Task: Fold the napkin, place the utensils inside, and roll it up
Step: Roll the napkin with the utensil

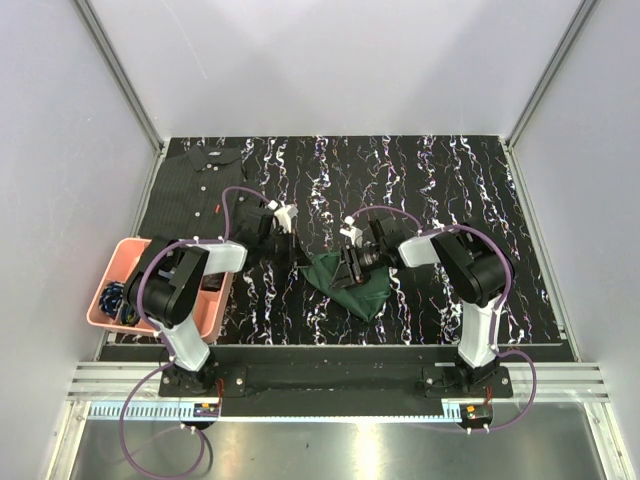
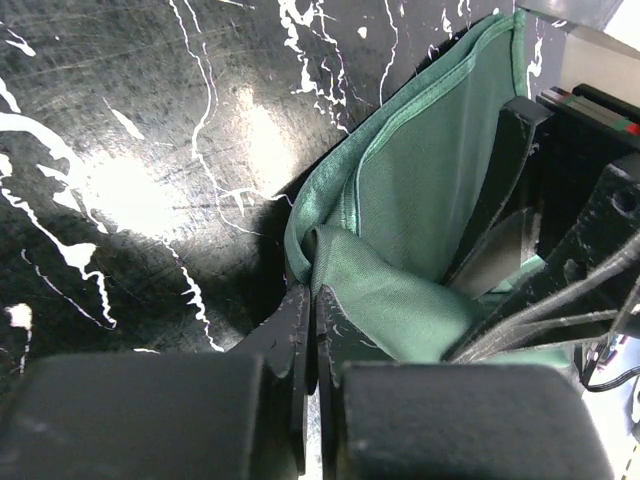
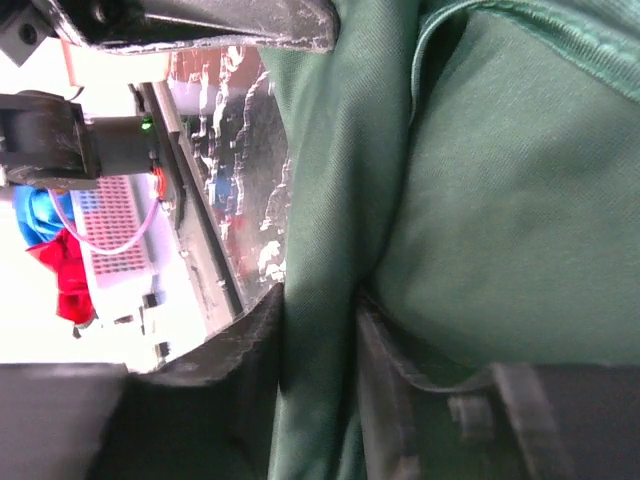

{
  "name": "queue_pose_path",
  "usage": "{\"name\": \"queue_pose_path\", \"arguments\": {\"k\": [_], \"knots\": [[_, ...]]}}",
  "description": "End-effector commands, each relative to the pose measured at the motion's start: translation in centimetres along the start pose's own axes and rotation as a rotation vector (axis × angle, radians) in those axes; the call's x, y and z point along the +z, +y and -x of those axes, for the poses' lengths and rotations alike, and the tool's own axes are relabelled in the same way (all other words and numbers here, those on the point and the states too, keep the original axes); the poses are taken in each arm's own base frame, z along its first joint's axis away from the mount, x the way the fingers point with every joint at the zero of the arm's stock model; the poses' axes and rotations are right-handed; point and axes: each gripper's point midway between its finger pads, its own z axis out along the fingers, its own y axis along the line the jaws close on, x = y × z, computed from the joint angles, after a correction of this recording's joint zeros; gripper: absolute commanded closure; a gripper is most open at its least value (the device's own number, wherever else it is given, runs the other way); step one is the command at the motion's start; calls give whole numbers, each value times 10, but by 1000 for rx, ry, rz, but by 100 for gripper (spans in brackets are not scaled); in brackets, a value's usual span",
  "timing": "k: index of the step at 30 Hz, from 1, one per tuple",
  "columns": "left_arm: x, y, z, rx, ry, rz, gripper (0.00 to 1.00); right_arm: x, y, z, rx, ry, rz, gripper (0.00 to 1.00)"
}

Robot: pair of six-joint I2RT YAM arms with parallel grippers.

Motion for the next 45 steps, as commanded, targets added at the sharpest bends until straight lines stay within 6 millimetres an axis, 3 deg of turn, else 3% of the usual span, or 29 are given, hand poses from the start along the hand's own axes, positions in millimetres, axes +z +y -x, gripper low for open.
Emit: {"name": "queue_pose_path", "arguments": {"k": [1, 3, 6, 7, 9, 10, 11, 12, 14, 15, 16, 19, 29, 32, 34, 37, 42, 45], "knots": [[-1, -6, 10, 33, -5, 1, 100, -10, -26, 2, 11, 5, -212, 48], [-3, -8, 14, 42, -1, 7, 100, -17, -18, 17, -17, -15, -248, 34], [-4, -7, 9, 19, 55, 32, 100, -40, 8, 38, -93, -80, -313, 27], [-5, -8, 8, 9, 72, 36, 100, -47, 6, 39, -111, -91, -371, 26], [-6, -8, 2, -16, 109, 50, 100, -52, 29, 47, -214, -118, -431, 24], [-6, -9, 4, -19, 112, 55, 100, -59, 23, 48, -267, -128, -544, 24], [-7, -10, 4, -23, 120, 58, 100, -45, 38, 38, -352, -104, -572, 23], [-9, -10, 1, -34, 141, 63, 100, -47, 47, 40, -412, -128, -611, 23], [-11, -12, 3, -32, 154, 65, 100, -49, 45, 41, -500, -162, -742, 23], [-12, -11, -1, -45, 178, 75, 100, -40, 55, 35, -561, -160, -755, 23], [-13, -13, 2, -43, 178, 78, 100, -44, 51, 38, -606, -183, -837, 23], [-14, -12, -1, -52, 208, 89, 100, -32, 54, 31, -727, -177, -926, 23], [-16, -15, -4, -86, 232, 96, 100, 10, 33, 5, -879, -67, -995, 29], [-17, -16, -4, -86, 233, 89, 100, 13, 26, 4, -874, -62, -1010, 33], [-17, -16, -4, -89, 233, 90, 100, 16, 19, 1, -861, -55, -1024, 46], [-18, -16, -2, -88, 223, 99, 80, 16, 9, -5, -812, -43, -1050, 58], [-27, -13, 9, -94, 170, 124, 34, 18, 10, -21, -697, -54, -985, 66], [-37, -5, 20, -107, 121, 144, 25, 18, 15, -26, -629, -82, -916, 66]]}}
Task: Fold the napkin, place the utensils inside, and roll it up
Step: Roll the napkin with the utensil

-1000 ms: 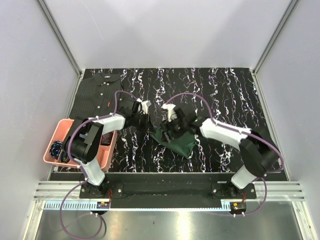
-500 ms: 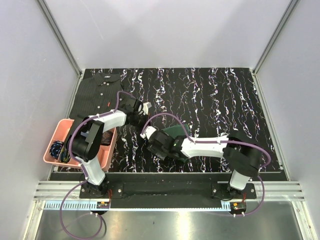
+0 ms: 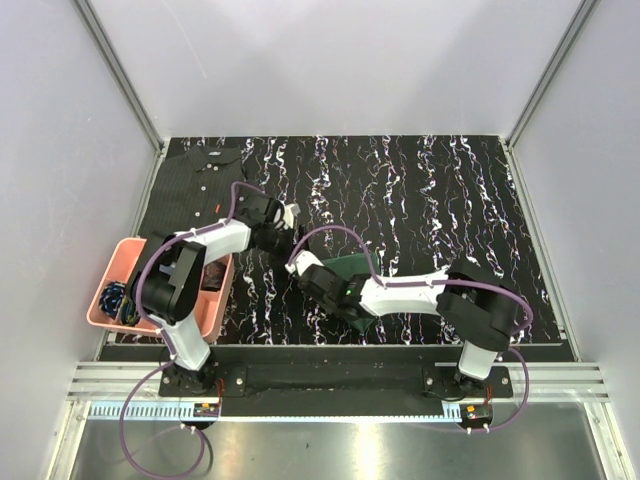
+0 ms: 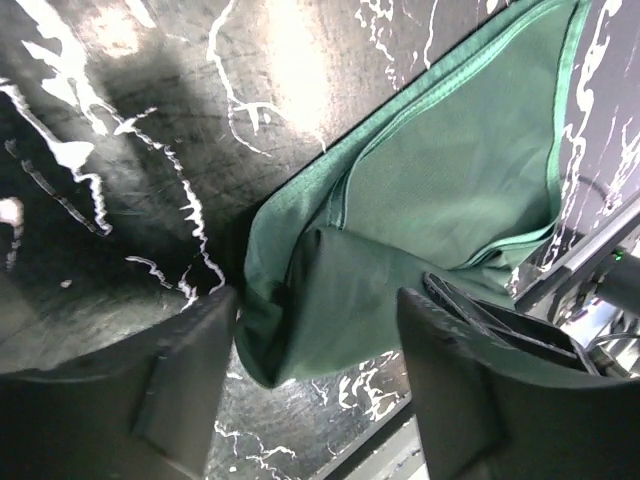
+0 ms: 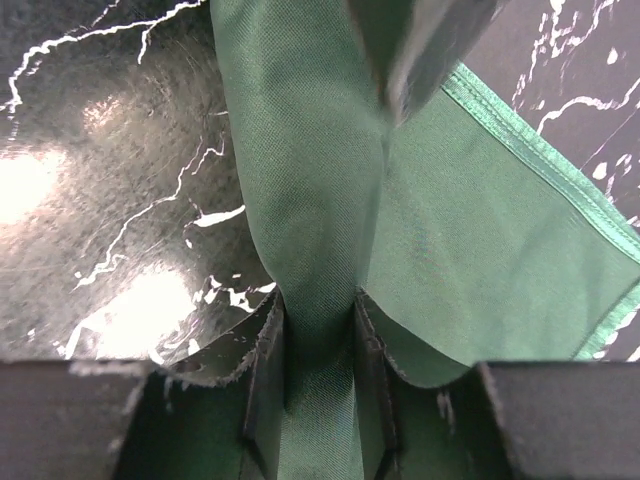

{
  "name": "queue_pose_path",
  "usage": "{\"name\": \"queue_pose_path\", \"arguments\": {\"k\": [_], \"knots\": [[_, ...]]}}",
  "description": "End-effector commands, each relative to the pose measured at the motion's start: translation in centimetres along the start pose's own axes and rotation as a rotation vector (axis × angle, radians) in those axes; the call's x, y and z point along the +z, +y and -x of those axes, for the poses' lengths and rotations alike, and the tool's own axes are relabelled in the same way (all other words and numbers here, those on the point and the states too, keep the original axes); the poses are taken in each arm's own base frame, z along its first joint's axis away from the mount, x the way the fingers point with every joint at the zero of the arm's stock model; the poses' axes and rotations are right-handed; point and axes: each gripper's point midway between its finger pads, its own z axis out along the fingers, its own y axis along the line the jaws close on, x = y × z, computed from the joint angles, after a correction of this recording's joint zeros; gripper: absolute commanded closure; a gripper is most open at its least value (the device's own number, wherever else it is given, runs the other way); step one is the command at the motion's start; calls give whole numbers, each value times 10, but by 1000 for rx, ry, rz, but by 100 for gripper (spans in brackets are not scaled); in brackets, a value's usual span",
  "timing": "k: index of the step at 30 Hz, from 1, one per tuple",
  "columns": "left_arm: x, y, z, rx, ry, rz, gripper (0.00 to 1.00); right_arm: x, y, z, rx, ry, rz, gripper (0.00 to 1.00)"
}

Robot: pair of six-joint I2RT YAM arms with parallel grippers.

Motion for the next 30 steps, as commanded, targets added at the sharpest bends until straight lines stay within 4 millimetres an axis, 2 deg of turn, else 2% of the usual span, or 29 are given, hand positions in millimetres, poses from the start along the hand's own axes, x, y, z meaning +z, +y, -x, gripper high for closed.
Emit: {"name": "queue_pose_path", "arguments": {"k": [1, 2, 4, 5, 7, 8, 11, 13, 18, 19, 21, 24, 30], "knots": [[-27, 0, 30, 11, -136, 12, 24, -7, 13, -18, 146, 25, 108, 66], [-32, 5, 35, 6, -163, 21, 22, -10, 14, -10, 185, -7, 131, 66], [-41, 7, 38, 6, -202, 30, 21, -12, 14, -16, 227, -2, 180, 67], [-44, 7, 42, 11, -228, 29, 20, -15, 16, -10, 259, -26, 223, 68], [-50, 5, 41, 24, -260, 19, 20, -15, 8, -14, 307, -31, 256, 68], [-53, 1, 43, 40, -293, 0, 20, -20, 11, -8, 328, -52, 313, 68], [-54, -7, 41, 56, -329, -54, 20, -21, -3, -1, 398, -98, 376, 69], [-56, -13, 40, 74, -340, -88, 20, -25, 1, -4, 427, -94, 470, 69], [-47, -23, 35, 145, -332, -128, 20, -20, -6, -6, 500, -91, 589, 68], [-44, -28, 34, 164, -328, -138, 20, -18, -2, -8, 516, -71, 629, 68], [-38, -35, 29, 195, -307, -148, 20, -13, -9, -9, 550, -61, 647, 67], [-33, -45, 32, 245, -322, -158, 20, -9, -11, -12, 580, -43, 694, 66], [-26, -37, 34, 257, -333, -122, 20, -6, -20, -13, 655, -48, 838, 67]]}}
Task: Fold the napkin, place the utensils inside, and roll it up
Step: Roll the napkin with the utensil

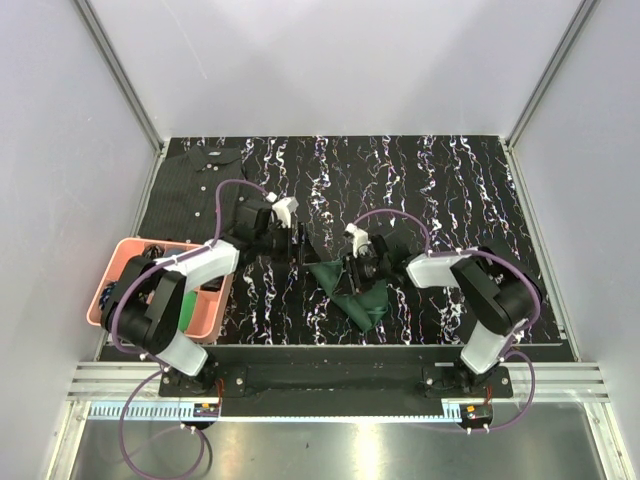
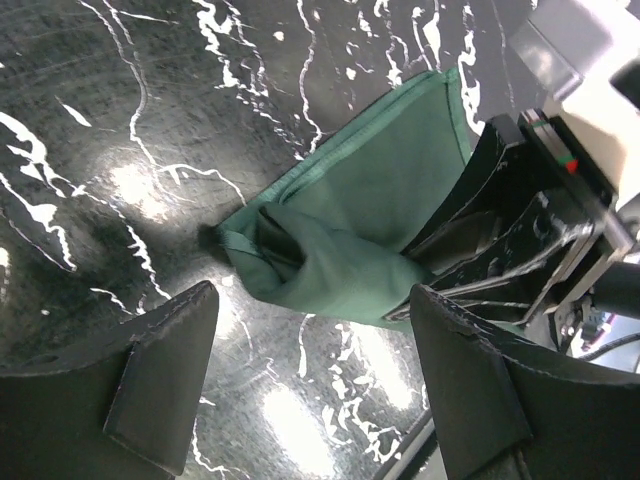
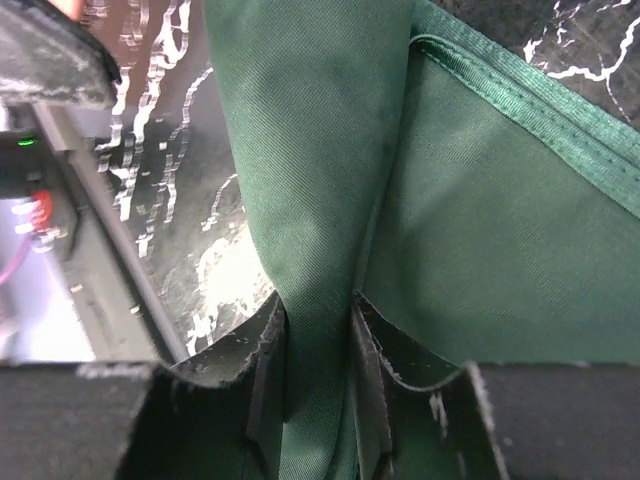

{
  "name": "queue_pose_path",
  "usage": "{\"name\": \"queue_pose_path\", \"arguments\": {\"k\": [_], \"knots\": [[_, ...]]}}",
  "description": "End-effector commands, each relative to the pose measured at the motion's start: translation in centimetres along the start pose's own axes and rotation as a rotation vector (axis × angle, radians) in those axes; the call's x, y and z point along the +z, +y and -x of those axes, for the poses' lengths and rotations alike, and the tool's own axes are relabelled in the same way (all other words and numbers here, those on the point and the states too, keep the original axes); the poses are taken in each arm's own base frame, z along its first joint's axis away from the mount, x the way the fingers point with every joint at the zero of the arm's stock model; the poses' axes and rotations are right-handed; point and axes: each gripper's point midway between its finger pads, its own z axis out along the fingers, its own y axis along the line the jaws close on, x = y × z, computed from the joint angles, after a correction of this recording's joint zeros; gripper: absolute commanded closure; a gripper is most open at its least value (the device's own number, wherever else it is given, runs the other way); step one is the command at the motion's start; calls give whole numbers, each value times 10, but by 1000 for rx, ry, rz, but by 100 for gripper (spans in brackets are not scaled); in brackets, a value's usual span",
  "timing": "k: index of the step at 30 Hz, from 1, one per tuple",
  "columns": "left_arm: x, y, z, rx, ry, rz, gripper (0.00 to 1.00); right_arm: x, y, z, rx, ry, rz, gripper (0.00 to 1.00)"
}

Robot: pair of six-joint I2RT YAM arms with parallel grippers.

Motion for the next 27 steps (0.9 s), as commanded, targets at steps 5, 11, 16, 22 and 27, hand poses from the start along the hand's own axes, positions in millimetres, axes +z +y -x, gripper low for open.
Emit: {"name": "queue_pose_path", "arguments": {"k": [5, 11, 16, 22, 27], "knots": [[-3, 5, 20, 86, -95, 34, 20, 10, 8, 2, 95, 101, 284, 68], [-8, 12, 19, 97, -113, 75, 20, 23, 6, 9, 128, 138, 362, 70], [-6, 18, 14, 87, -115, 93, 24, 23, -6, 8, 162, 143, 375, 70], [-4, 15, 17, 101, -168, 58, 32, 24, -11, 6, 179, 149, 376, 70], [2, 16, 16, 104, -189, 33, 35, 25, -12, 5, 196, 157, 382, 70]]}}
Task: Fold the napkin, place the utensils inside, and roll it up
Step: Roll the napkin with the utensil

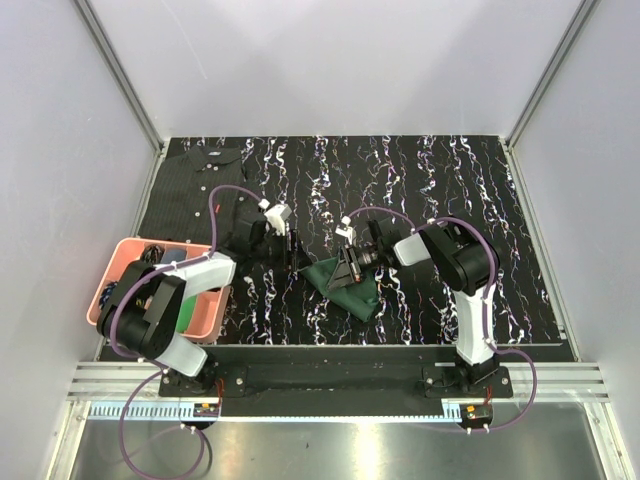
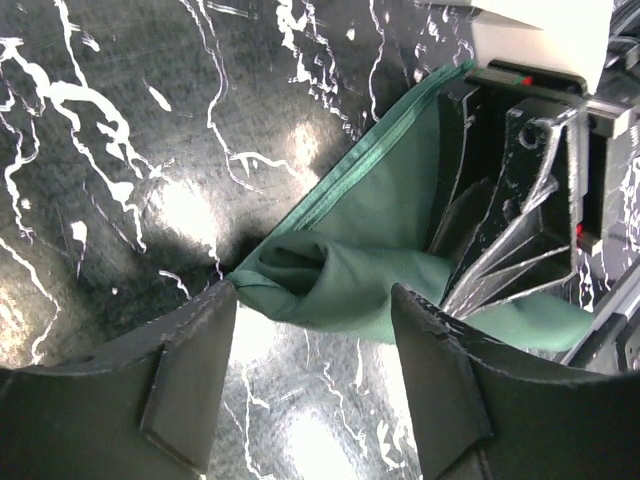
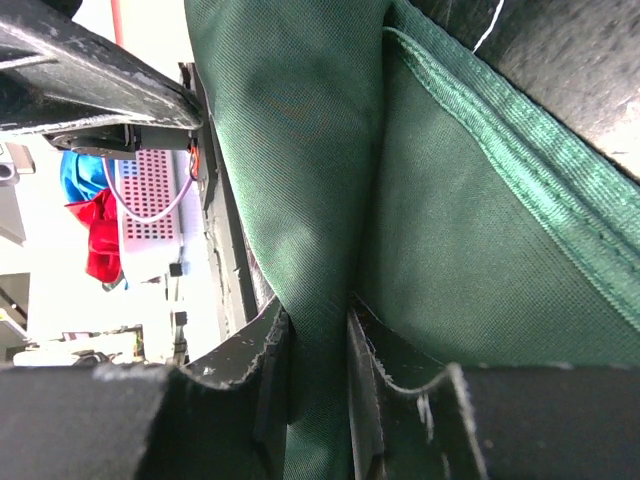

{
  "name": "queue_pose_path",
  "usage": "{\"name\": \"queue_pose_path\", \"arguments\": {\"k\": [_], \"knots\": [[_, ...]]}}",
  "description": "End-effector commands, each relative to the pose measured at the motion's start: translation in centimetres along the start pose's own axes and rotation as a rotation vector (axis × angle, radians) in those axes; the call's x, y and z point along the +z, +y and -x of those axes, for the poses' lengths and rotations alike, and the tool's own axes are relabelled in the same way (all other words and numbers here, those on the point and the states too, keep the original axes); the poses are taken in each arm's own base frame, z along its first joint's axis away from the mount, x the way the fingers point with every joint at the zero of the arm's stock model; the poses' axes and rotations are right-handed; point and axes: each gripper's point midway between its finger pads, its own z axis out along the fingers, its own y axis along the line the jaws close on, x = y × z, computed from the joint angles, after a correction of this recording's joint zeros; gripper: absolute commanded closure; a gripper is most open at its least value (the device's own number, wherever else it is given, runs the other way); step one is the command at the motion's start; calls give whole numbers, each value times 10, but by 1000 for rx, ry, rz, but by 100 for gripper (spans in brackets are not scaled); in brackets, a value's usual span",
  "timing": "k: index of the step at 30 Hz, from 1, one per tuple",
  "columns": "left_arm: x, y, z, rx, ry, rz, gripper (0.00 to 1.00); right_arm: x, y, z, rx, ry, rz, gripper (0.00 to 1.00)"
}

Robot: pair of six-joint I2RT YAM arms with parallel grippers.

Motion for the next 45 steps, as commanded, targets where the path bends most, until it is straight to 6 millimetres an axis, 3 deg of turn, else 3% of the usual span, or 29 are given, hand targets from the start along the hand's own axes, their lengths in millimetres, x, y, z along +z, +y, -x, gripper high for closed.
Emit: {"name": "queue_pose_path", "arguments": {"k": [1, 8, 12, 17, 21, 22, 25, 31, 36, 37, 39, 40, 45], "knots": [[2, -9, 27, 47, -120, -50, 35, 2, -17, -1, 22, -3, -38, 70], [12, -11, 24, 48, -135, -94, 42, 3, -21, -2, 41, 0, -43, 69], [17, -11, 15, 33, -110, -119, 54, 4, -24, -1, 50, -1, -51, 69], [23, -9, 1, 10, -54, -134, 82, 4, -30, 2, 68, -11, -89, 66], [31, 4, -13, -12, 35, -83, 99, 1, -31, 14, 66, -35, -141, 52], [31, 8, -21, -16, 76, -63, 100, 0, -30, 16, 62, -38, -151, 44], [35, 14, -23, -5, 122, -32, 100, -6, -24, 28, 35, -59, -205, 33], [38, 16, -22, -1, 159, 6, 100, -31, -6, 50, -57, -100, -356, 29], [42, 16, -26, -35, 224, 13, 100, -58, 18, 68, -192, -183, -497, 27], [43, 16, -26, -45, 239, 16, 100, -64, 32, 74, -254, -209, -511, 27], [44, 15, -29, -64, 260, 16, 100, -69, 34, 72, -313, -222, -588, 26], [44, 14, -29, -76, 278, 19, 100, -62, 49, 68, -404, -204, -601, 26], [46, 11, -29, -139, 323, 26, 100, -45, 48, 47, -589, -145, -817, 28]]}}
